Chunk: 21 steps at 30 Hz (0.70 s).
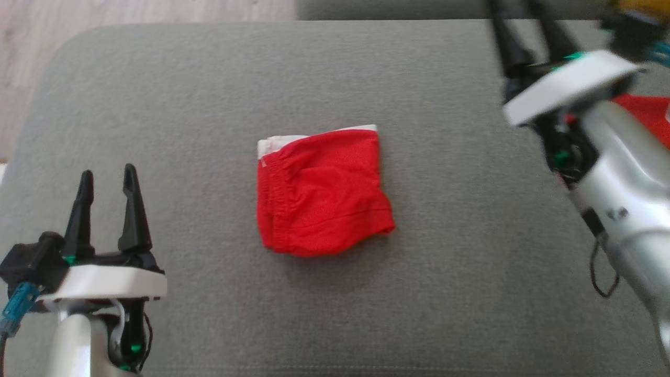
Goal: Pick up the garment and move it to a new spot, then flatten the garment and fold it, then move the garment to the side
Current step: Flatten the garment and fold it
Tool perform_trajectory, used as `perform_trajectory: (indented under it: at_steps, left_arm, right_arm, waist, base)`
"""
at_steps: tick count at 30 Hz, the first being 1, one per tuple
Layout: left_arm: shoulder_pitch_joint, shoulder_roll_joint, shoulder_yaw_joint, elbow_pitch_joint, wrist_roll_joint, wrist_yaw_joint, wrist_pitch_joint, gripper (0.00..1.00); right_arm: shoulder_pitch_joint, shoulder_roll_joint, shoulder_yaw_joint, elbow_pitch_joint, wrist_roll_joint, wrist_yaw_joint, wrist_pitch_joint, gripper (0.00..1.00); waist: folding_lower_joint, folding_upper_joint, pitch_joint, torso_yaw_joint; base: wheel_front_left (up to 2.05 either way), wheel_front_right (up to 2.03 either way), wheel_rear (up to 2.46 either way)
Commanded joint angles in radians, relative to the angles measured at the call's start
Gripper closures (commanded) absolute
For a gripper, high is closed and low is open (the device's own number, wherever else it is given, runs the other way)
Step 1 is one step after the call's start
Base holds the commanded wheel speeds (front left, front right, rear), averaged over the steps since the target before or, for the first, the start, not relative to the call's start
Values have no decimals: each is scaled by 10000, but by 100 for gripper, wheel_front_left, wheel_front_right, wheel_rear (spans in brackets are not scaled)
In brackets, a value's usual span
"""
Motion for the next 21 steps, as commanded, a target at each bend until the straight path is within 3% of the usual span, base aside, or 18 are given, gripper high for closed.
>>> perform_trajectory:
  at_steps: [1, 5, 9, 15, 21]
  left_arm:
    - [-294, 239, 392, -433, 103, 1, -76, 0]
    - [-133, 238, 656, -694, 244, 16, -76, 0]
    - [118, 195, 888, -749, 317, 6, -76, 0]
    - [443, 95, 1020, -631, 358, -44, -76, 0]
    - [630, 14, 1061, -477, 380, -92, -76, 0]
  right_arm:
    - [576, 27, -369, -391, -385, -7, -104, 0]
    - [2552, 334, -2813, -1763, -3006, -7, -106, 0]
    - [4536, 966, -4340, -3020, -5155, -7, -107, 0]
    - [6474, 1741, -5388, -4192, -7215, -7, -107, 0]
    - [7230, 2215, -5805, -4107, -8125, -7, -108, 0]
  waist:
    - [-1, 0, -70, -197]
    - [-1, 0, -252, -532]
    - [-1, 0, -479, -817]
    - [-1, 0, -743, -1061]
    - [-1, 0, -907, -1121]
  base:
    - [0, 0, 0]
    - [0, 0, 0]
    - [0, 0, 0]
    - [0, 0, 0]
    - [0, 0, 0]
